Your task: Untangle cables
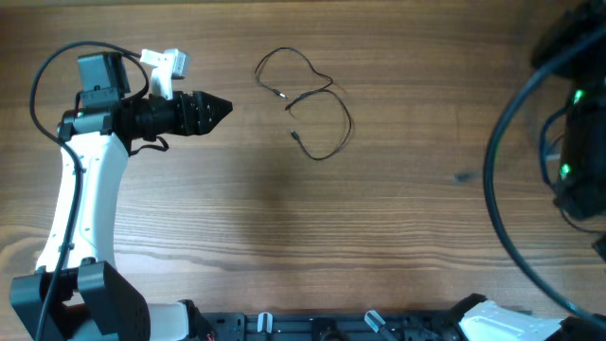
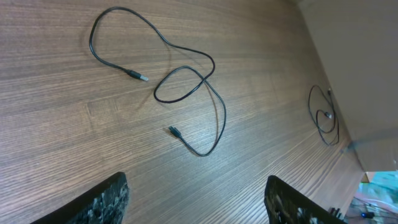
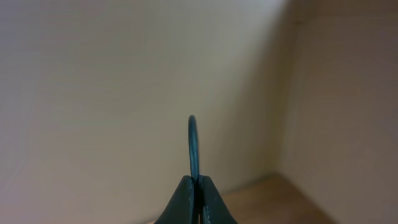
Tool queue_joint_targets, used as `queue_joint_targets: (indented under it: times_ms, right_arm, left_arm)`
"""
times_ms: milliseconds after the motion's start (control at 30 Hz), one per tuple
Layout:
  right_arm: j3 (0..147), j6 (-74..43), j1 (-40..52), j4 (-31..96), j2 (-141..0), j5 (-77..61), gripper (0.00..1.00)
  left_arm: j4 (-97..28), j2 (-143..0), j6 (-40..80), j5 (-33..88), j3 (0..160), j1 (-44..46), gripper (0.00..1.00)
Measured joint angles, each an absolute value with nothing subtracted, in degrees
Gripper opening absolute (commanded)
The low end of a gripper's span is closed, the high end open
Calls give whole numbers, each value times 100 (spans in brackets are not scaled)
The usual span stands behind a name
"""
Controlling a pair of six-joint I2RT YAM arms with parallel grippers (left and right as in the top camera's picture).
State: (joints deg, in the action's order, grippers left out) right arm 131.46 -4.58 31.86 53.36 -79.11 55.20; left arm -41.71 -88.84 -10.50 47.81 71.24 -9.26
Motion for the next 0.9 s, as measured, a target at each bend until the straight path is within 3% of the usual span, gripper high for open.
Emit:
queue_joint_targets:
  times_ms: [300,567,700,900]
  right_arm:
    - [13139,-220,263,5349,-8274,5756,4]
    - [13098,-620,-3033,5411,-9198,2534,4]
    - [13082,-1109,-3981,5789,-10082,1247,4]
    - [13063,-1778,-4366,6536,-11395,676,4]
  left_arm:
    - [-4292,-8884,-1050,4770,7124,-926,72]
    - [-4501,-8884,-1070,4431,7124,-926,71]
    - [-4615,-8884,-1090,4307,7124,-926,71]
    - [-4740,-8884,-1092,4263,7124,-926,71]
